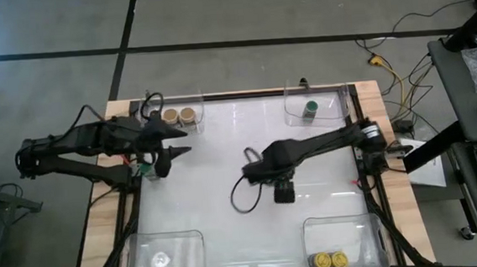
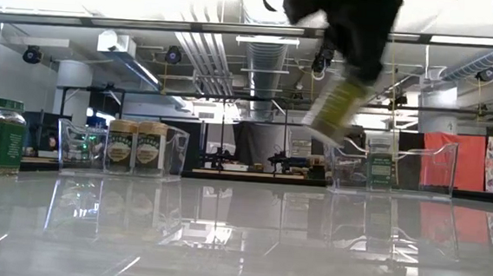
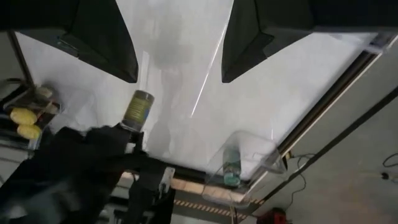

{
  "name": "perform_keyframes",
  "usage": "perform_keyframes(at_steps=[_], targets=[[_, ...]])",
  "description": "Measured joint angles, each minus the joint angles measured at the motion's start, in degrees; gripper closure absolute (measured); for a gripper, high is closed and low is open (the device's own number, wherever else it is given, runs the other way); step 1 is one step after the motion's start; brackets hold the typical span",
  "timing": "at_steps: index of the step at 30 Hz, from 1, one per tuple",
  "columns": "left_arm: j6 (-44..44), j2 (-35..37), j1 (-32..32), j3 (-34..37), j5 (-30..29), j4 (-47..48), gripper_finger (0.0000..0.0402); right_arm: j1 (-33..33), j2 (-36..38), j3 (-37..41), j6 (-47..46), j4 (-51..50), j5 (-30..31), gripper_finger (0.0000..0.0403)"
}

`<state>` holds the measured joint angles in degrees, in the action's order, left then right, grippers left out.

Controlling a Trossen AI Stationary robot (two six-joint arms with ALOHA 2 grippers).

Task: Sort spices by type
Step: Put the black seasoning bottle into the bottom left transparent bin

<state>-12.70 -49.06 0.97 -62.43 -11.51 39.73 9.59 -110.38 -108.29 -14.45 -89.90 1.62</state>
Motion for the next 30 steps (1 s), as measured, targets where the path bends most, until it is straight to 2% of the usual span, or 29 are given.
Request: perform_keyframes(at_steps=[3, 6, 10, 17, 24, 30], targets=[[-0.1, 0.8, 0.0, 0.0, 0.0, 2.5, 0.0185, 1.3, -3.9, -5.3, 9.2, 0.0, 5.2, 0.0203], [-0.2, 2.0, 0.0, 0.7, 0.0, 3.1, 0.0185, 1.5, -6.4, -7.3, 16.1, 0.0, 7.9, 0.0201], [-0.4, 3.6, 0.0, 1.8, 0.0, 3.4, 0.0185, 1.8, -8.0, -7.6, 23.5, -0.2, 9.7, 0.0202], [-0.4, 5.0, 0.0, 3.5, -1.5, 3.0, 0.0185, 3.7, -9.0, -7.3, 42.9, 3.9, 14.1, 0.0197], [-0.4, 4.7, 0.0, 5.9, -3.0, 0.0, 0.0185, 4.0, -11.8, -6.7, 54.5, 7.5, 28.1, 0.0202], [1.2, 4.1, 0.0, 5.9, -4.8, -1.8, 0.0185, 3.9, -13.1, -6.6, 69.1, 9.6, 30.1, 0.0195]])
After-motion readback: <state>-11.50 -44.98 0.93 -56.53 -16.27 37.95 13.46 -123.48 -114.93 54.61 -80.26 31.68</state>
